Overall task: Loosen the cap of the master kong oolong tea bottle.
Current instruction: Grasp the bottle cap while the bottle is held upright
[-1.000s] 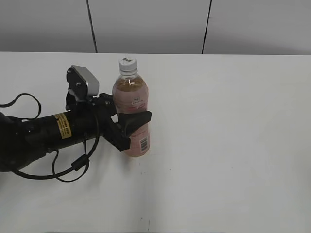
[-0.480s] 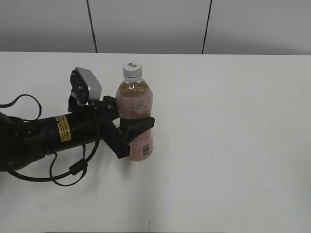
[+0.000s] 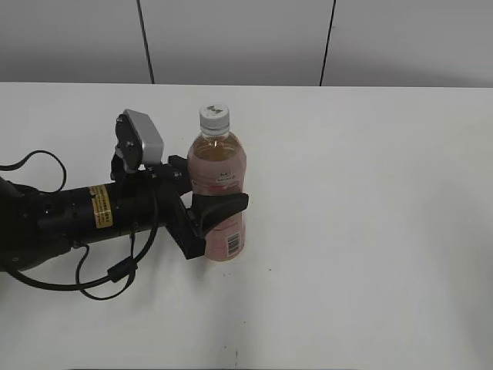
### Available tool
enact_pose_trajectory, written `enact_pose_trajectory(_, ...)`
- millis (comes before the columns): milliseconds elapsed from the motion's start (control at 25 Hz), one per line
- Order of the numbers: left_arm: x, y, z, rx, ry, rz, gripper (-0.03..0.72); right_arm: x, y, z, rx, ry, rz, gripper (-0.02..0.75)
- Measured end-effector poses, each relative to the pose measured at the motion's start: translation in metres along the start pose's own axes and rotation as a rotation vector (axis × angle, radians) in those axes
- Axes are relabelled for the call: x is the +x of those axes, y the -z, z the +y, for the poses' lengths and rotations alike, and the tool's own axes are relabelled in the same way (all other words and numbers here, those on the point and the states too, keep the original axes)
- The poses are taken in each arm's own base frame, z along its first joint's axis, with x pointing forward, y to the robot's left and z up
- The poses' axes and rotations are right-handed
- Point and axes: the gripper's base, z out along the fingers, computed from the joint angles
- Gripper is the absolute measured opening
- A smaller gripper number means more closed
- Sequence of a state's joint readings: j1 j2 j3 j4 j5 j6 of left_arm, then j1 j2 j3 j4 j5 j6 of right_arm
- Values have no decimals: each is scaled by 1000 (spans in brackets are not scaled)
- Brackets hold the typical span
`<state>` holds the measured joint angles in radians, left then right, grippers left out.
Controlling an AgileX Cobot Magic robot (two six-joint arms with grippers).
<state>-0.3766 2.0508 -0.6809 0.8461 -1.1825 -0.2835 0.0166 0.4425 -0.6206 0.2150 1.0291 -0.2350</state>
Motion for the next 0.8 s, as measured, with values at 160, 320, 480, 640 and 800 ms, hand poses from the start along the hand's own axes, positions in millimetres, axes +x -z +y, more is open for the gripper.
enact_pose_trajectory(160, 0, 0, 0, 4, -2, -1, 392, -30, -34, -10, -28, -10, 167, 440)
enact_pose_trajectory(320, 0, 0, -1, 7, -3, -2, 392, -58, -73, -22, -31, -47, 324, 440)
enact_pose_trajectory(480, 0, 0, -1, 9, -4, -2, 392, -91, -101, -32, -21, -102, 404, 436)
enact_pose_trajectory(640, 0, 0, -1, 12, -5, -2, 392, -124, -126, -41, -27, -142, 482, 429)
enact_pose_trajectory(800, 0, 0, -1, 12, -5, -2, 392, -149, -143, -45, -38, -155, 535, 428)
